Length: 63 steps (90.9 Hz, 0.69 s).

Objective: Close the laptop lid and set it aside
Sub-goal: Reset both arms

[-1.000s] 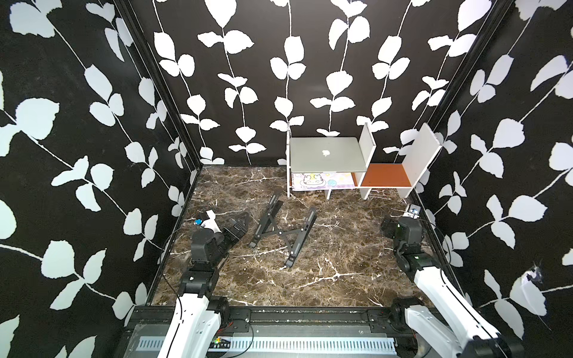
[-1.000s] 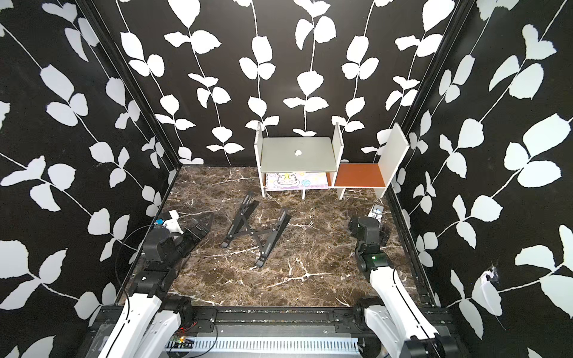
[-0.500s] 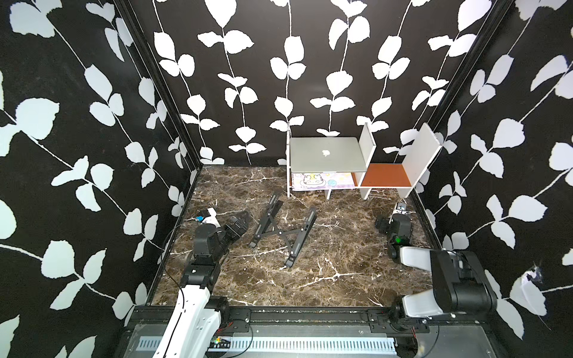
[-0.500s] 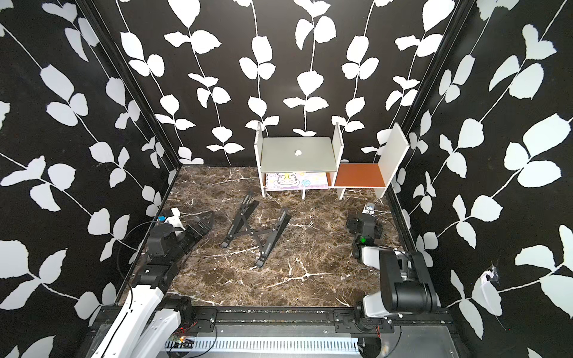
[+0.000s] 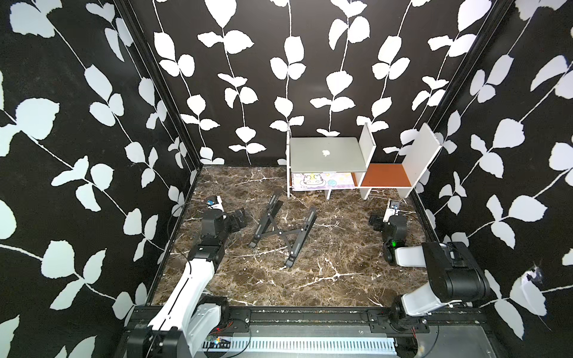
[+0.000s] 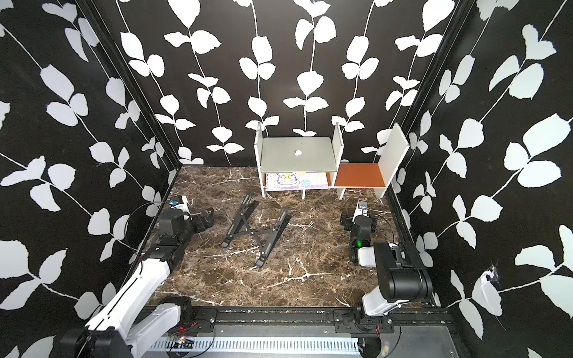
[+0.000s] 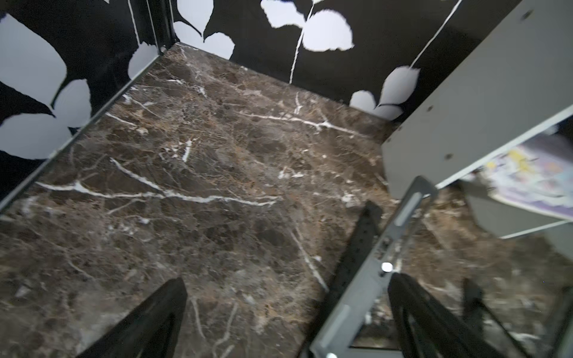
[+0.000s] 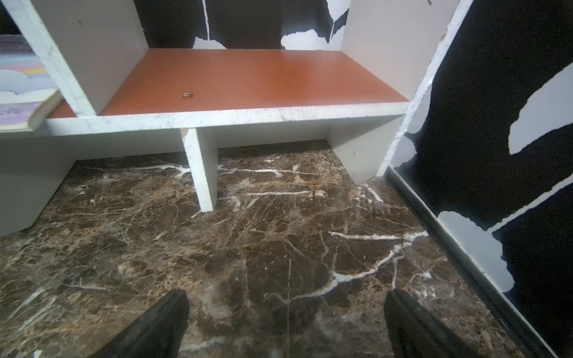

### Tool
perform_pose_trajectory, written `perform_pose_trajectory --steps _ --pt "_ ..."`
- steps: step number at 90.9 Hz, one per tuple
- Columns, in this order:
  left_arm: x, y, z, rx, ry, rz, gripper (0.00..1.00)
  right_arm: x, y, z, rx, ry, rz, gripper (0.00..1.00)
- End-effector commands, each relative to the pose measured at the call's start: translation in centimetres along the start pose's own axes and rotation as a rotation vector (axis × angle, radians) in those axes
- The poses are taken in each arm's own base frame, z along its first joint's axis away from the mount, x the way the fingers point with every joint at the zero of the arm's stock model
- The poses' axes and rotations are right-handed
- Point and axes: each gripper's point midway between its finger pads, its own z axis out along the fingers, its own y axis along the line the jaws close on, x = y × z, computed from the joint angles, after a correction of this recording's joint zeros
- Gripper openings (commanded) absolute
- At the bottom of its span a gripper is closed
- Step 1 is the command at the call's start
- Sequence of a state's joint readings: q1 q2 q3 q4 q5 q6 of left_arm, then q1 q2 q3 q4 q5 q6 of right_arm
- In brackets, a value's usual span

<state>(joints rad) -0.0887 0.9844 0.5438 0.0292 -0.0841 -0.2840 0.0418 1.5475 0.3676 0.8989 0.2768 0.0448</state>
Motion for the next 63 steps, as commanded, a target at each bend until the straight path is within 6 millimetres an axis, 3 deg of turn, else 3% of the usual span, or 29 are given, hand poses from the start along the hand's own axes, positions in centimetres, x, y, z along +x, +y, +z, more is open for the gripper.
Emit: perform_pose_trajectory --steps 1,11,21,25,30,39,49,54,61,63 --pt "-1.8 2.4 2.5 -0.170 -0.073 0.313 0.99 -1.3 0.0 -0.2 0.006 -0.060 0.003 1.00" --pt "-0.1 3.8 5.9 -0.250 -0.016 0.431 0.99 -1.4 0.0 -0.2 0.006 -0.063 0.004 1.00" --pt "2.0 3.6 9.3 -0.218 0.003 0.495 0.99 -1.4 0.1 -0.2 0.004 -0.063 0.002 1.00" --pt "1.8 3.4 10.0 -0.210 0.054 0.498 0.99 -1.5 0.1 -0.2 0.003 -0.065 0.003 1.00" --pt "0.9 2.9 9.4 -0.194 -0.012 0.501 0.99 -1.5 0.1 -0.2 0.002 -0.065 0.003 1.00" --pt "1.4 1.1 6.7 -0.047 -0.135 0.510 0.99 -1.4 0.2 -0.2 0.000 -0.064 0.001 1.00" --pt "1.5 -0.4 5.3 0.138 -0.214 0.361 0.99 -1.4 0.2 -0.2 -0.001 -0.063 0.001 1.00" --pt "2.2 -0.9 6.4 0.166 -0.188 0.393 0.99 -1.4 0.2 -0.2 -0.002 -0.063 -0.001 1.00" --pt "3.5 0.0 8.9 0.167 -0.160 0.368 0.99 -1.4 0.2 -0.2 -0.002 -0.063 -0.001 1.00" --pt "3.0 -0.1 9.0 0.172 -0.195 0.364 0.99 -1.4 0.2 -0.2 -0.003 -0.063 -0.001 1.00"
